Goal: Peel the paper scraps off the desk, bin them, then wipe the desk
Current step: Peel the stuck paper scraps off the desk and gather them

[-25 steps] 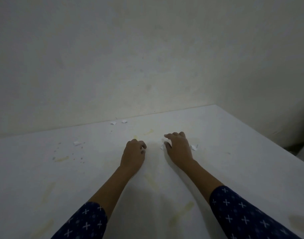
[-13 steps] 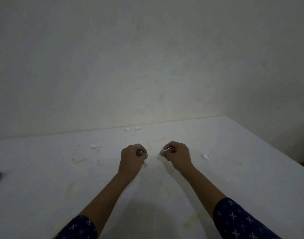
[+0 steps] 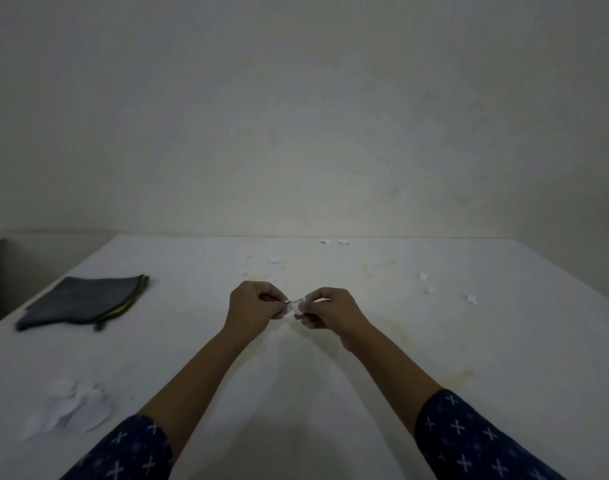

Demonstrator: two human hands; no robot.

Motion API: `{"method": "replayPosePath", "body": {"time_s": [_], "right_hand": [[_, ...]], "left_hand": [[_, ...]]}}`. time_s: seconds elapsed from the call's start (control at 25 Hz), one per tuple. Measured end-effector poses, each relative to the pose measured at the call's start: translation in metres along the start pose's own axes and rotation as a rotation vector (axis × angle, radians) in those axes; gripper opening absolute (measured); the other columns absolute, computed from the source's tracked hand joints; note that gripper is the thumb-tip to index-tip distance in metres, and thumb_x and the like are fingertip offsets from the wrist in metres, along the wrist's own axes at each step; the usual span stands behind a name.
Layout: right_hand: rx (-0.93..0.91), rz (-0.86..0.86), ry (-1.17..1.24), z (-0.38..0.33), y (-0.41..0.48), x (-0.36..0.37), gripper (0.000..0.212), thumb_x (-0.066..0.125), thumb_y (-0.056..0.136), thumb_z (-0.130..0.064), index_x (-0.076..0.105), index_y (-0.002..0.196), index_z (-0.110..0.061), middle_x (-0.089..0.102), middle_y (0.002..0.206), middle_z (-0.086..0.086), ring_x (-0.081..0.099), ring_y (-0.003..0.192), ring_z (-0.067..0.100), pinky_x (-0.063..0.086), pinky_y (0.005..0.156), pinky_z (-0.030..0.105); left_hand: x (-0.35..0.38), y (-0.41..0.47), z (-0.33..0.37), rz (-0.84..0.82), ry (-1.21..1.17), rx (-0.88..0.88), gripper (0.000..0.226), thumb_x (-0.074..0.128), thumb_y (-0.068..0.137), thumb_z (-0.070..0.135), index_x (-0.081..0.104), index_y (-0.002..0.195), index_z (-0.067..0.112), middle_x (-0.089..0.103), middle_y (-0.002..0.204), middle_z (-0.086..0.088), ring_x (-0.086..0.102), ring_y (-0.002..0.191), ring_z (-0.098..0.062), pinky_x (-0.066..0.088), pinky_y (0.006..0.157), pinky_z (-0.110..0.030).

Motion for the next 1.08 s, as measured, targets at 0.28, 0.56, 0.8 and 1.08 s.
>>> {"method": "replayPosePath", "body": {"time_s": [0.28, 0.56, 0.8, 1.08], "right_hand": [[-0.086, -0.044, -0.084, 0.002, -0.019, 0.101, 0.010, 0.071, 0.075, 0.001, 0.066, 0.068, -0.004, 0.061, 0.060, 0.009, 0.056, 0.050, 0.016, 0.052, 0.052, 0.020], [-0.064, -0.157, -0.038, 0.010, -0.042, 0.201, 0.011, 0.071, 0.074, 0.004, 0.062, 0.073, -0.002, 0.060, 0.059, 0.012, 0.055, 0.047, 0.017, 0.050, 0.049, 0.023], [-0.122, -0.268, -0.191, 0.011, -0.061, 0.269, 0.019, 0.077, 0.070, -0.005, 0.065, 0.085, -0.003, 0.065, 0.062, 0.014, 0.059, 0.053, 0.020, 0.053, 0.056, 0.029], [-0.345, -0.203, -0.428, 0.008, -0.070, 0.286, 0.010, 0.075, 0.074, -0.015, 0.067, 0.077, -0.009, 0.055, 0.059, -0.005, 0.049, 0.054, 0.007, 0.039, 0.056, 0.014]], "left_hand": [[-0.102, -0.045, -0.039, 0.145, 0.065, -0.049, 0.014, 0.064, 0.076, 0.008, 0.074, 0.067, 0.005, 0.071, 0.064, -0.010, 0.070, 0.064, -0.020, 0.053, 0.068, -0.025], [-0.208, -0.089, -0.080, 0.265, 0.168, -0.095, 0.013, 0.072, 0.068, 0.000, 0.072, 0.076, 0.009, 0.069, 0.067, -0.001, 0.062, 0.052, -0.002, 0.046, 0.054, -0.004], [-0.274, -0.120, -0.098, 0.324, 0.186, -0.109, 0.016, 0.070, 0.068, -0.004, 0.072, 0.078, 0.008, 0.072, 0.071, -0.002, 0.067, 0.060, -0.007, 0.053, 0.066, -0.017], [-0.257, -0.128, -0.102, 0.263, 0.449, 0.061, 0.014, 0.062, 0.076, -0.001, 0.071, 0.079, 0.009, 0.072, 0.076, -0.007, 0.066, 0.069, -0.015, 0.049, 0.066, -0.015]]}}
Point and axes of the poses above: each hand's wrist, its own y-axis towards the middle knuckle, its own x-axis out of the palm, z = x × y, the point moved 8 cm from there along y, towards the middle knuckle
